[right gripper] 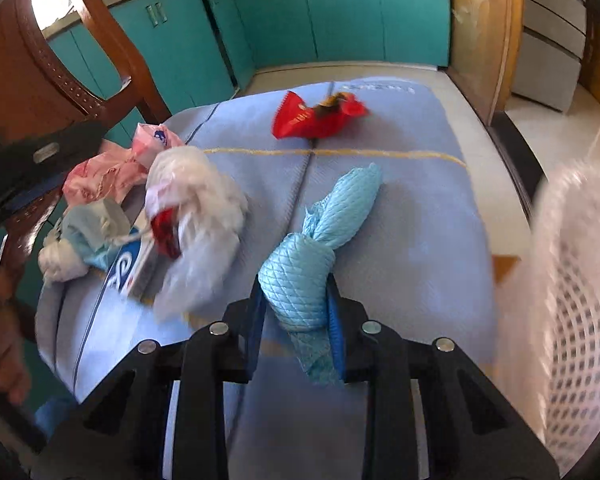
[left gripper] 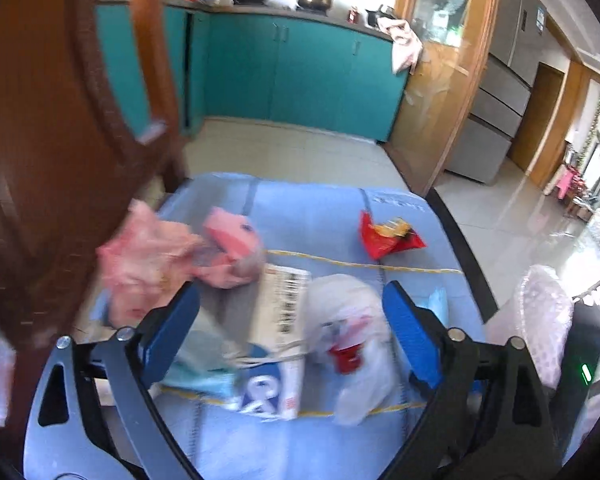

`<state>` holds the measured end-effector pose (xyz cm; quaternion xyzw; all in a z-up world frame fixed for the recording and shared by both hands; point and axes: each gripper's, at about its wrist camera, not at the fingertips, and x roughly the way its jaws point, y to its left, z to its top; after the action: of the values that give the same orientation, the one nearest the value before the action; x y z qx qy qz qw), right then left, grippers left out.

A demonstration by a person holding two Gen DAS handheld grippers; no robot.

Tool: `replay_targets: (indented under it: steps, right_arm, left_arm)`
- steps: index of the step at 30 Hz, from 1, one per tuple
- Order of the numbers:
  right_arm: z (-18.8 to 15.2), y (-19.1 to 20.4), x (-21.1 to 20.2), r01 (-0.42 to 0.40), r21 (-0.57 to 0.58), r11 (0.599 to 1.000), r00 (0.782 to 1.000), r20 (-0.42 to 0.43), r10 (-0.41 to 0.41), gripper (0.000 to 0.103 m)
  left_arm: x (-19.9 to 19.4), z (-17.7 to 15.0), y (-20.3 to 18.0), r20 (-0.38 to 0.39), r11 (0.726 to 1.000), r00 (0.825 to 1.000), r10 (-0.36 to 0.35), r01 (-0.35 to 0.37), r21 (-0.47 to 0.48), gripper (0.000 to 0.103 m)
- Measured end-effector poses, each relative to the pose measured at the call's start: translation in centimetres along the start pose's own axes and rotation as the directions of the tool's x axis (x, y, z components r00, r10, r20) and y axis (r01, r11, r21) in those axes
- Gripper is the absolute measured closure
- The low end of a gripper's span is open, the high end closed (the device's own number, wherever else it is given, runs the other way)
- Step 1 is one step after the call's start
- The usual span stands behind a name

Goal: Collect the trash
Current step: 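Grasp the light blue knotted cloth with the right tool while the left tool grasps the white plastic bag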

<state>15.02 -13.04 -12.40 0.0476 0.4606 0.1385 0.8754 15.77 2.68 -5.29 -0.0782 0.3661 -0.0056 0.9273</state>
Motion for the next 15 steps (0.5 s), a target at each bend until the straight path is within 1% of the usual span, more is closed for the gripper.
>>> replay_targets:
  steps: [2, 4, 5, 6, 7, 8, 9, 10, 12, 14, 15]
  right_arm:
    - [-1.4, -0.5, -1.0, 0.014, 0.008, 1.000, 1.000, -0.014, -0.014, 0.073]
    - [-2.5, -1.0, -1.7, 0.031, 0.021, 0.999, 0.999, -0.023, -0.030, 0.072]
    - [-3.1, -1.2, -2.1, 0.030, 0.026, 0.999, 0.999, -0.024, -0.029, 0.070]
    - [-3.4, -1.2, -2.3, 0.023, 0.028, 0.999, 1.000, -0.021, -0.022, 0.069]
    - [-3.5, -1.2, -2.5, 0.014, 0.031, 0.999, 1.000, -0.017, -0.013, 0.065]
    - [-3.7, -1.1, -2.7, 0.008, 0.038, 0.999, 1.000, -0.015, -0.008, 0.061]
    - [-3.8, -1.2, -2.8, 0.007, 0.045, 0.999, 1.000, -0.014, -0.006, 0.060]
    - [-3.8, -1.2, -3.0, 0.006, 0.048, 0.999, 1.000, -0.011, -0.005, 0.060]
    - [-3.9, -1.1, -3.5, 0.003, 0.049, 0.999, 1.000, 0.003, -0.004, 0.060]
    - [-3.9, -0.9, -4.0, 0.002, 0.044, 0.999, 1.000, 0.020, -0.003, 0.060]
    - [-3.9, -0.7, -4.2, -0.002, 0.045, 0.999, 1.000, 0.023, 0.001, 0.060]
  left_arm:
    - [1.9, 0.0, -1.4, -0.045, 0.999, 0.999, -0.028, 0.029, 0.018, 0.009]
    - [3.7, -0.3, -3.0, -0.088, 0.997, 0.996, -0.021, 0.027, 0.069, 0.009]
    - [4.2, -0.6, -3.6, -0.096, 0.995, 0.995, -0.010, 0.019, 0.093, 0.010]
    - [4.6, -0.9, -4.1, -0.102, 0.993, 0.995, -0.004, 0.016, 0.118, 0.024]
    - [4.9, -1.2, -4.5, -0.116, 0.990, 0.993, -0.008, 0.024, 0.141, 0.045]
    - [5.5, -1.6, -4.9, -0.155, 0.986, 0.988, -0.011, 0.037, 0.164, 0.055]
    - [5.8, -1.9, -5.0, -0.177, 0.984, 0.984, -0.014, 0.045, 0.172, 0.064]
    - [5.6, -2.1, -5.0, -0.174, 0.984, 0.985, -0.021, 0.051, 0.168, 0.070]
    - [4.4, -2.3, -4.7, -0.145, 0.984, 0.989, -0.033, 0.058, 0.167, 0.074]
    - [2.0, -2.4, -4.2, -0.106, 0.984, 0.993, -0.044, 0.062, 0.167, 0.075]
    - [0.9, -2.5, -4.0, -0.100, 0.984, 0.994, -0.049, 0.065, 0.164, 0.075]
